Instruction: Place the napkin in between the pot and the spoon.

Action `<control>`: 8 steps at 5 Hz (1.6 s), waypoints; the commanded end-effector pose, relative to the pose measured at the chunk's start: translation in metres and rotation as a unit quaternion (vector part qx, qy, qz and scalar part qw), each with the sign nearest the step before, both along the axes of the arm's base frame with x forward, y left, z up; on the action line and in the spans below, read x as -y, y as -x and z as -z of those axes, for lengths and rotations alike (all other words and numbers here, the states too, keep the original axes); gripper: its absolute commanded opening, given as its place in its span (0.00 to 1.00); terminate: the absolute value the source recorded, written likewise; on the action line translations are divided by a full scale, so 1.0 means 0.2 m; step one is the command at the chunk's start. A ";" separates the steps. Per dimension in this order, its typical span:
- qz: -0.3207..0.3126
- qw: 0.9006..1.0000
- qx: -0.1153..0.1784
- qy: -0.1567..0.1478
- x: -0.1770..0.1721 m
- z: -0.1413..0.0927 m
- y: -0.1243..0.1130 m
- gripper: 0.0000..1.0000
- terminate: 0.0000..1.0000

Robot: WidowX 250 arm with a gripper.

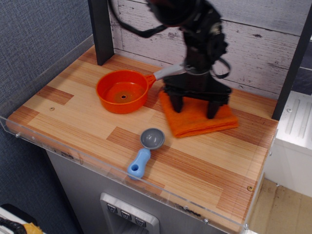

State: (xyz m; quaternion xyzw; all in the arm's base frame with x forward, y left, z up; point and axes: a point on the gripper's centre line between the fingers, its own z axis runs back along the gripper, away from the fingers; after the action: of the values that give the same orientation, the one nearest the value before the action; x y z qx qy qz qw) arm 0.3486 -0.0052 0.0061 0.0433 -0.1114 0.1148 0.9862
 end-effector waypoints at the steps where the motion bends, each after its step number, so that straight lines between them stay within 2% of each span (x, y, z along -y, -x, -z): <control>1: -0.057 0.998 -0.035 0.003 -0.20 0.08 0.26 1.00 0.00; 3: -0.116 0.991 -0.066 -0.005 -0.36 0.11 0.45 1.00 0.00; 5: -0.136 0.988 -0.073 -0.009 -0.43 0.12 0.51 1.00 0.00; 7: -0.122 0.991 -0.051 0.001 -0.38 0.07 0.45 1.00 0.00; 8: -0.109 0.994 -0.026 0.007 -0.34 0.00 0.41 1.00 0.00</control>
State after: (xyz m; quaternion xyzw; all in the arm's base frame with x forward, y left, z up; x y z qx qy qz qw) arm 0.2775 0.0636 0.0076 0.0468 -0.0884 0.2288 0.9683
